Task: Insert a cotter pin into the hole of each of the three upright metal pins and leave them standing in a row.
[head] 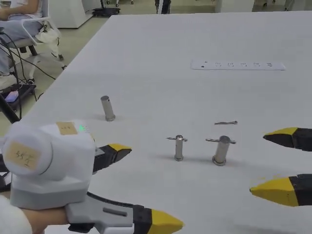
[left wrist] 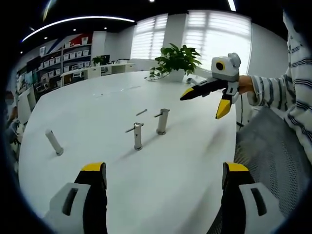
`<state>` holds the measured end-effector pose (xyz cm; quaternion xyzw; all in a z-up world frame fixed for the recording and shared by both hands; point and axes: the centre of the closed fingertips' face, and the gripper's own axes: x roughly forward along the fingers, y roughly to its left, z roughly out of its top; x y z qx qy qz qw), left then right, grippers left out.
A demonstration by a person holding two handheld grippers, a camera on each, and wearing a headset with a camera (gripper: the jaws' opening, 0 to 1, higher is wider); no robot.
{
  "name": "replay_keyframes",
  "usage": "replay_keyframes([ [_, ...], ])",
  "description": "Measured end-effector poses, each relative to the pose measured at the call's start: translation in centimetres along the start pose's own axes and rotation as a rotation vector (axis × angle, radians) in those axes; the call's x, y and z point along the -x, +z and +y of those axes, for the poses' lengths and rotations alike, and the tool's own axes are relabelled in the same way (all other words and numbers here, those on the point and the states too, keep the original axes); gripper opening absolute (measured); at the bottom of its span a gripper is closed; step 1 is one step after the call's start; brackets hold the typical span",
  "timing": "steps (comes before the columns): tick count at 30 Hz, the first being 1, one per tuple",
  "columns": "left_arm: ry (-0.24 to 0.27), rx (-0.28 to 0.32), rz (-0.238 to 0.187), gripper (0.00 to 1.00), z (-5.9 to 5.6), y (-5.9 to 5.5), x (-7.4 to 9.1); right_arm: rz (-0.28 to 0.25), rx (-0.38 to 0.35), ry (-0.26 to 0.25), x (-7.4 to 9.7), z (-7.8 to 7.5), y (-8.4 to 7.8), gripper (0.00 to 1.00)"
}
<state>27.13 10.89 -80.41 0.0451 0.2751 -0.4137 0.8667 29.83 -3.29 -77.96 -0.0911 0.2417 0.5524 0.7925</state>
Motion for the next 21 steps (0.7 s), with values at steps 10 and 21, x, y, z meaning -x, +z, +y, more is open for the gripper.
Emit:
replay_keyframes([
  [10, 0.051, 0.015, 0.008, 0.99, 1.9, -0.6, 0.7, 0.030, -0.002, -0.073, 1.4, 1.0, -1.7, 0.84],
  [21, 0.095, -0.005, 0.005, 0.98, 3.8, -0.7, 1.1, 0.052, -0.072, -0.114, 1.6, 1.2, -2.7, 1.00],
])
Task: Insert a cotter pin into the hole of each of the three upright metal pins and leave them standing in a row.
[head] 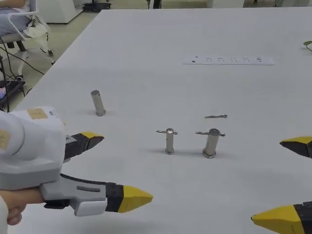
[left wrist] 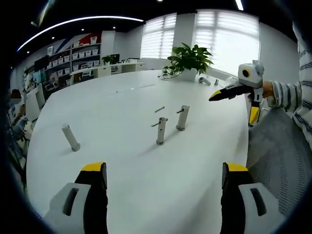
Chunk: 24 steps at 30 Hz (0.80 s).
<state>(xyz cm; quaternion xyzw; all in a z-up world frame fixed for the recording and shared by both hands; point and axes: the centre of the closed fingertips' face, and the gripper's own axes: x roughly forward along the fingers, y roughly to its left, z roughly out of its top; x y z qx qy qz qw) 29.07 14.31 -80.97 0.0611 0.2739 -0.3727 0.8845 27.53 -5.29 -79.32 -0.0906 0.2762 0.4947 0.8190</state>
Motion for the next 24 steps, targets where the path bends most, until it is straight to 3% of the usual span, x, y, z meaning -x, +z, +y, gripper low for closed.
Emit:
replay_keyframes([
  [8, 0.056, 0.027, -0.002, 0.96, 2.6, -0.1, 0.1, -0.045, -0.057, -0.015, 0.3, 0.3, 0.7, 1.00],
  [13, 0.087, 0.007, 0.026, 0.94, 4.9, -0.6, -0.2, -0.062, -0.070, -0.011, 0.7, 0.8, 0.8, 1.00],
  [17, 0.178, 0.023, 0.019, 0.88, 8.4, -0.3, -0.2, -0.043, -0.074, -0.019, 1.0, 1.0, 0.1, 1.00],
  [20, 0.241, 0.031, -0.015, 0.81, 10.8, 0.4, -0.2, -0.046, -0.088, -0.026, 1.2, 0.9, -0.2, 1.00],
  [24, 0.276, 0.042, -0.039, 0.74, 13.0, 1.3, -0.6, -0.036, -0.092, -0.044, 1.4, 0.7, -0.4, 1.00],
])
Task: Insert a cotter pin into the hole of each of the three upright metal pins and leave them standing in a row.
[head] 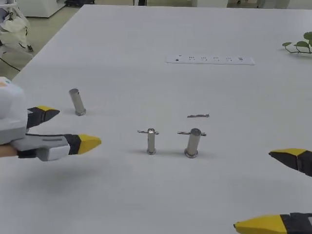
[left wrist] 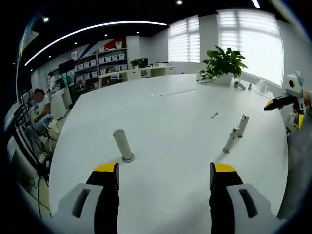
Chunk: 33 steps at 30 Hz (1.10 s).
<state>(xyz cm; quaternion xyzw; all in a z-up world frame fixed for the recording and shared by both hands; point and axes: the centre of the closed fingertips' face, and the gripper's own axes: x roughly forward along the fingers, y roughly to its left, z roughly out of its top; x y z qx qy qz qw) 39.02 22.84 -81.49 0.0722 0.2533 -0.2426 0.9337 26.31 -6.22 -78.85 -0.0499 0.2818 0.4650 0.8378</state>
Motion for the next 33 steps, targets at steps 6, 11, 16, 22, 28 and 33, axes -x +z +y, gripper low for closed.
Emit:
replay_keyframes([
  [6, 0.026, 0.067, -0.025, 0.67, 1.6, 0.7, -1.6, 0.008, 0.010, -0.009, 0.3, -0.1, -0.2, 0.99],
  [11, 0.081, 0.048, 0.002, 0.60, 3.0, 0.0, -2.7, -0.016, 0.003, -0.028, 0.6, -0.5, 0.0, 0.99],
  [16, 0.128, -0.066, 0.052, 0.47, 4.3, -0.7, -3.6, -0.015, -0.010, -0.040, 0.7, -0.9, -0.2, 0.99],
  [22, 0.155, -0.006, 0.007, 0.40, 5.3, 0.1, -4.6, -0.003, -0.028, -0.052, 0.7, -1.4, -0.7, 0.98],
  [28, 0.198, -0.005, 0.007, 0.32, 6.4, 0.4, -5.1, 0.008, -0.030, -0.068, 0.7, -1.9, -0.9, 0.99],
  [33, 0.205, 0.008, -0.016, 0.23, 6.9, 1.3, -5.3, 0.022, -0.033, -0.076, 0.9, -2.2, -1.2, 0.99],
])
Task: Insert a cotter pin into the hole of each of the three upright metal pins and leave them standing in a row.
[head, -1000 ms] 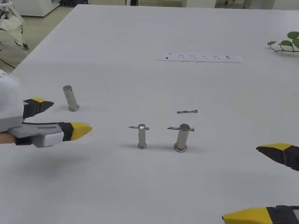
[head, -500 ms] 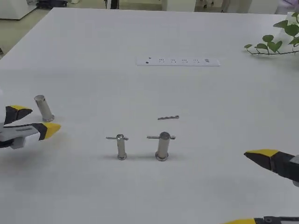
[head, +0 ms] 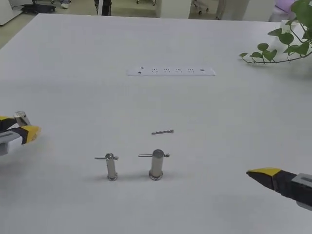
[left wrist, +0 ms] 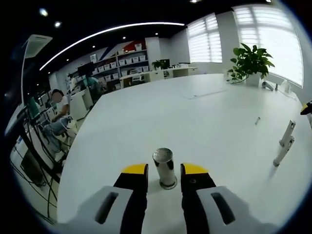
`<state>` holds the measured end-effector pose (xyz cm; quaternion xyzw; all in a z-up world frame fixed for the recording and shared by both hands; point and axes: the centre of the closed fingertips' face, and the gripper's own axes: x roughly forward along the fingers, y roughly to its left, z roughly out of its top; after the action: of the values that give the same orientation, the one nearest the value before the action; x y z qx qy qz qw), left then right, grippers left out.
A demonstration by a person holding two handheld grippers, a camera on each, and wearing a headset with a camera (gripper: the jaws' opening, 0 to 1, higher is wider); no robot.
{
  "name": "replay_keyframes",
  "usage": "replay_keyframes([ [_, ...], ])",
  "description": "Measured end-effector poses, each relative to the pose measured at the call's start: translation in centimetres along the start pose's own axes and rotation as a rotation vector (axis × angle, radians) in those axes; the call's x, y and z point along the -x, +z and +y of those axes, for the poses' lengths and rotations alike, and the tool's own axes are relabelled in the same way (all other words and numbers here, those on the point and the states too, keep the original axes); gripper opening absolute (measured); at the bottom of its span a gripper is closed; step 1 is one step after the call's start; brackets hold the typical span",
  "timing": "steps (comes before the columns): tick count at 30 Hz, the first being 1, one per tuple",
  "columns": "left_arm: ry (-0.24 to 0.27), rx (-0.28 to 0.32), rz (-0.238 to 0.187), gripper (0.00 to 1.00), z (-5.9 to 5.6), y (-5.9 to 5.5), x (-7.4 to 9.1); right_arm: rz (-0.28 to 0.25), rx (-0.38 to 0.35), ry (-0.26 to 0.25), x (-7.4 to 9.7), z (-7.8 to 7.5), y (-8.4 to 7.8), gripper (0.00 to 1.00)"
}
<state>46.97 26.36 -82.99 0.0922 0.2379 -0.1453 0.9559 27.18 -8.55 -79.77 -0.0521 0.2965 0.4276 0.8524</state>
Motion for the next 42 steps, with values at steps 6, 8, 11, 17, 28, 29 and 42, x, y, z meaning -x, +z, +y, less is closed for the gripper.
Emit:
replay_keyframes([
  [6, -0.051, 0.010, 0.020, 0.15, 0.0, 0.1, -0.2, 0.003, 0.003, 0.001, 0.2, 0.0, 0.1, 0.98],
  [8, -0.073, 0.007, 0.024, 0.13, -0.4, 0.1, -0.2, 0.005, 0.004, -0.002, 0.3, -0.1, 0.1, 0.98],
  [11, -0.104, 0.075, 0.030, 0.12, -0.5, 0.1, -0.2, 0.006, 0.004, -0.006, 0.3, -0.1, 0.1, 0.98],
  [17, -0.119, 0.092, 0.028, 0.11, -0.5, 0.1, 0.0, 0.014, 0.015, -0.021, 0.4, -0.2, 0.1, 0.98],
  [28, -0.088, 0.139, 0.050, 0.11, 0.0, 0.5, 1.5, 0.010, 0.041, -0.035, 0.8, -1.1, 0.7, 0.98],
  [29, -0.088, 0.139, 0.048, 0.11, -0.1, 0.7, 1.8, 0.007, 0.045, -0.036, 0.8, -1.2, 0.8, 0.98],
  [42, -0.066, 0.119, 0.063, 0.11, -4.8, 2.5, 6.7, -0.009, 0.093, -0.038, 1.6, -2.6, 1.0, 0.97],
])
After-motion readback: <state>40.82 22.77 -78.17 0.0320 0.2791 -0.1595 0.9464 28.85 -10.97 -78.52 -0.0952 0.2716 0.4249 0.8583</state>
